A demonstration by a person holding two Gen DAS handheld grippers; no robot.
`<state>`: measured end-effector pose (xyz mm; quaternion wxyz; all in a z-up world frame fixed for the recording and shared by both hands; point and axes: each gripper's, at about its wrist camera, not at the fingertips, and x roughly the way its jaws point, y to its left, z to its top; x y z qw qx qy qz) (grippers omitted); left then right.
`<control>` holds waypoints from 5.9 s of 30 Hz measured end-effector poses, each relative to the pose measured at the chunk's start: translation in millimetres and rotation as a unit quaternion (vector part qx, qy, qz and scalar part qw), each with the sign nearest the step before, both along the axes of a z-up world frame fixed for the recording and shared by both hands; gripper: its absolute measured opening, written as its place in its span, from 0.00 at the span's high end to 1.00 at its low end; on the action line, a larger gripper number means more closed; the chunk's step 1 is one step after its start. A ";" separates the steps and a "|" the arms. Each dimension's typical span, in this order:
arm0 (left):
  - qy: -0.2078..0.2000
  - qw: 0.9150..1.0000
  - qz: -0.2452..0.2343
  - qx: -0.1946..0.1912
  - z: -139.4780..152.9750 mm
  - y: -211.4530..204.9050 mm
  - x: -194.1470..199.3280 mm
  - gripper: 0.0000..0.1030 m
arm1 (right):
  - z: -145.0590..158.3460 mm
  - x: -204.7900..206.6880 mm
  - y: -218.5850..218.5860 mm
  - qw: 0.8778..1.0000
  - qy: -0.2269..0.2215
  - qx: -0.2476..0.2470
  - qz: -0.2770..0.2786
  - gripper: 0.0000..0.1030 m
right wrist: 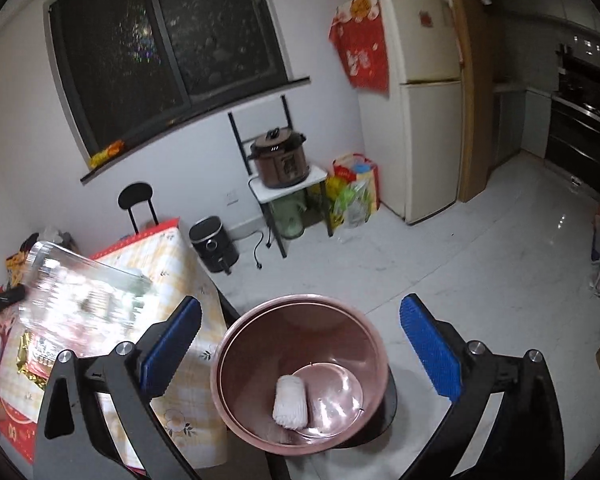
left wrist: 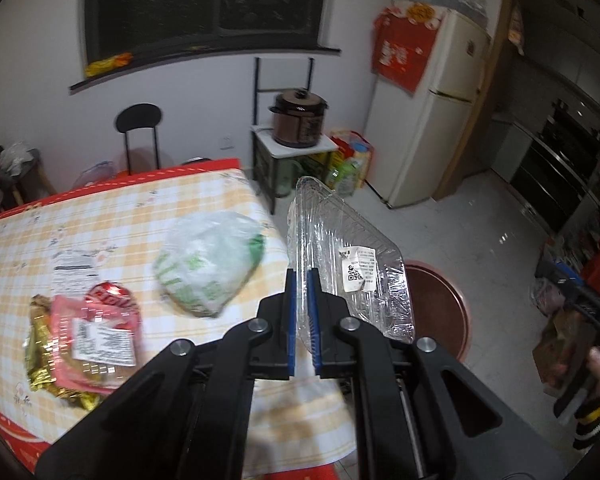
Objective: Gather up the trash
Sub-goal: 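Move the clear tray over the brown bin and release it from the left gripper, then return both tools to the table and grasp the blue snack bag with the right gripper, then grasp the pink-based plastic tray with the left gripper while the right gripper holds the snack bag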
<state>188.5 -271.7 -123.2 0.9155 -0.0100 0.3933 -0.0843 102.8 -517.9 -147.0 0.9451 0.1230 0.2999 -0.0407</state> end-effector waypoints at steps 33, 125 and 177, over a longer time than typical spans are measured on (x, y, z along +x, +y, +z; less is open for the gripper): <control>-0.062 0.989 -0.096 -0.095 28.4 -38.2 0.2 0.07 | 24.4 -60.7 -24.5 0.999 -0.020 0.001 -0.037 0.05; 0.080 0.984 -0.011 -0.158 -111.2 350.1 -92.5 0.53 | -151.8 42.4 406.6 0.936 0.261 0.001 0.235 0.17; 0.096 0.981 0.019 -0.170 -125.5 285.9 0.4 0.48 | -126.7 25.7 350.6 0.954 0.236 0.027 0.182 0.17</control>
